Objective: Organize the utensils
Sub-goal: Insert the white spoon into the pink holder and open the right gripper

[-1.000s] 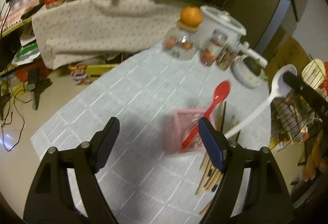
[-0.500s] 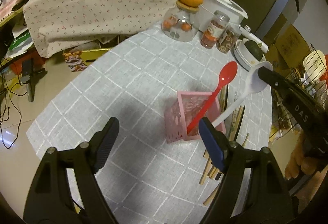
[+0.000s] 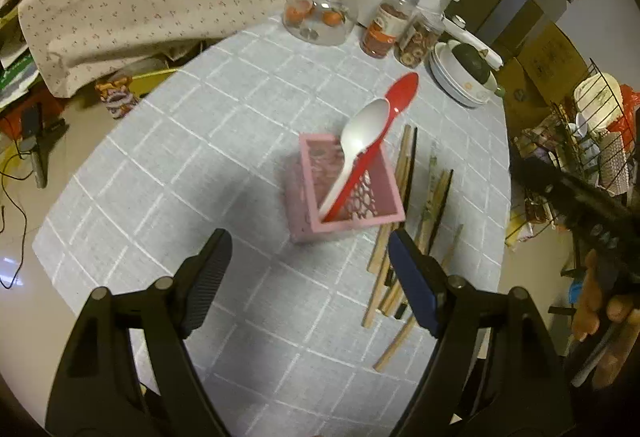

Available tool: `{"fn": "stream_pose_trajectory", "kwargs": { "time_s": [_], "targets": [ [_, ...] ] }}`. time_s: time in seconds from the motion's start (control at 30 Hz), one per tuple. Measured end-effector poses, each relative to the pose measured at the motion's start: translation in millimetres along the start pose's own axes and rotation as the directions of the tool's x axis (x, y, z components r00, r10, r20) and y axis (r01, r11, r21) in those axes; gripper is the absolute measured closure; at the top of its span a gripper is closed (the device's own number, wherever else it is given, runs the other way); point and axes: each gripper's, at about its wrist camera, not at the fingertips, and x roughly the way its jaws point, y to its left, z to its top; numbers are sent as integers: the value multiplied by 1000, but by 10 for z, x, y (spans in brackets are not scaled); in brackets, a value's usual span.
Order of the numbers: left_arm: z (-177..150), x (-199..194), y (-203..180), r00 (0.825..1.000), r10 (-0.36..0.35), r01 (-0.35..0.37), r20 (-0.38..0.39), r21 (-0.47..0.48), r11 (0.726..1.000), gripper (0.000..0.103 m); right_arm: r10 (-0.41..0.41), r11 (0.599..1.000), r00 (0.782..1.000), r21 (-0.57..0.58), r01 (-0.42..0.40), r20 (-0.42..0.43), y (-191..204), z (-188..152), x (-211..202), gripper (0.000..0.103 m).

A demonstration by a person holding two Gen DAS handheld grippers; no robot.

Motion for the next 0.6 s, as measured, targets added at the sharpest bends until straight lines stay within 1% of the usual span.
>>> {"fn": "stream_pose_trajectory", "kwargs": {
  "time_s": [0.07,0.23,0.33,0.47,0.6],
  "targets": [
    [-9,3,-28,1000,-11,11,-8,1,1000,22,-14,1000,999,27,16,-44,-137,-66,88,50],
    [-43,45,-90,1000,-10,11,-22,19,1000,22,-30,993,986,104,48,-167,-481,-246,370,50],
    [-66,115,-116,999,-1,3,-47,39,999,22,-32,988,969,141,68,-245,-631,-350,575,50],
    [-95,159,-155,998,4,0,-67,60,998,22,-39,981,938,166,101,-344,-733,-523,850,49],
    [-113,159,-164,998,1,4,-71,64,998,22,-34,981,915,160,106,-403,-734,-654,1061,50]
  ]
}}
